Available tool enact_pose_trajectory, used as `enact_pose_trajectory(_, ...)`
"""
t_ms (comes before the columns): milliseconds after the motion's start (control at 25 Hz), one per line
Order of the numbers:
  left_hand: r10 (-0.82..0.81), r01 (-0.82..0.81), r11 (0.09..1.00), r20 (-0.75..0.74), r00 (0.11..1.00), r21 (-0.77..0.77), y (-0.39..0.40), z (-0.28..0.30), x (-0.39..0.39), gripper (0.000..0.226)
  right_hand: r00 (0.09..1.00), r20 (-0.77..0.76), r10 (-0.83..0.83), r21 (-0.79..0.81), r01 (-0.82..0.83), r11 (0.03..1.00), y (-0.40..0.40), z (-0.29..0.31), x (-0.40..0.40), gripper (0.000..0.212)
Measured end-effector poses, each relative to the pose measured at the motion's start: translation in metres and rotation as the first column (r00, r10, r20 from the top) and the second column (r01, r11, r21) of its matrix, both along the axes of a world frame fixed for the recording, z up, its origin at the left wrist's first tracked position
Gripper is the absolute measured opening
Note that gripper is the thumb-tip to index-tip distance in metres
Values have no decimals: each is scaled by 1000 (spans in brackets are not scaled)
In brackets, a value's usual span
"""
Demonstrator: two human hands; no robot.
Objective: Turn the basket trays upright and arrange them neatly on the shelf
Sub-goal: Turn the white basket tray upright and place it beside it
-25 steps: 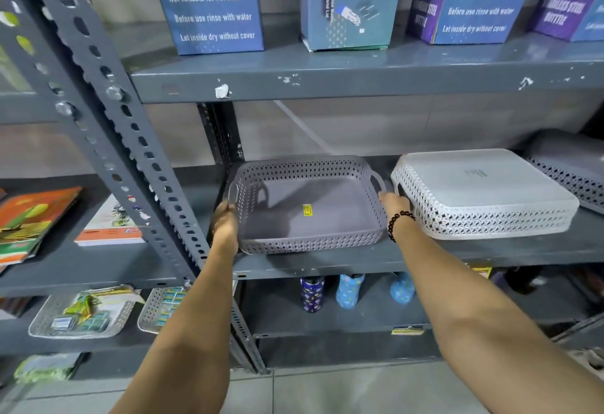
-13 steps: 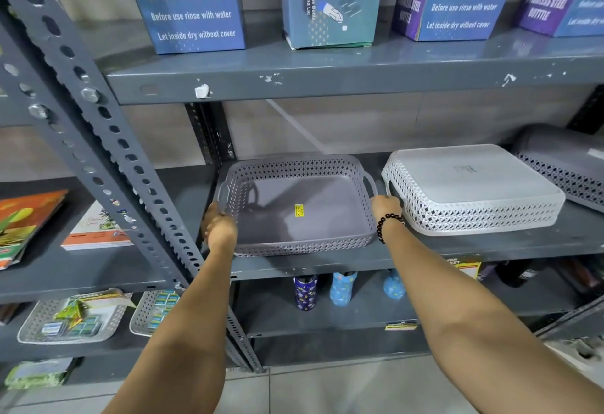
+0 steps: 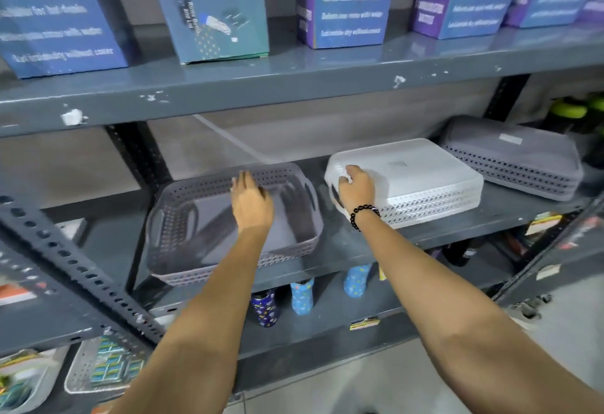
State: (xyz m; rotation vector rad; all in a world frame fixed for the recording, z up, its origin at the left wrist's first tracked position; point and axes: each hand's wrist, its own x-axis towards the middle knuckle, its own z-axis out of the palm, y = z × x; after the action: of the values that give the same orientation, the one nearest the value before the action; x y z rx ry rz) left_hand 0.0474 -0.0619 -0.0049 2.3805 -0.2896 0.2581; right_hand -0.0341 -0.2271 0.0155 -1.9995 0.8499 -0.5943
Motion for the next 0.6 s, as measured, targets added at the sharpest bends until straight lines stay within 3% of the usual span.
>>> enact_pose_trajectory(160, -163, 163, 986, 0, 987, -36, -100, 6, -24, 50, 998, 24, -65, -35, 65, 997, -67, 7, -21, 41)
enact_pose_trajectory(320, -194, 191, 979, -52, 980, -66, -188, 5, -35, 51, 997, -29, -74, -78, 72, 994, -150, -2, -35, 42)
enact_pose_trajectory(480, -22, 25, 1000, -214, 977, 12, -247, -5, -31, 57, 987, -156, -48, -158, 23, 987, -233, -13, -42, 45)
enact_pose_trajectory(600, 187, -188, 981, -441, 878, 40, -262, -9, -23, 65, 944, -329, -39, -223, -37, 974, -281, -19, -38, 42)
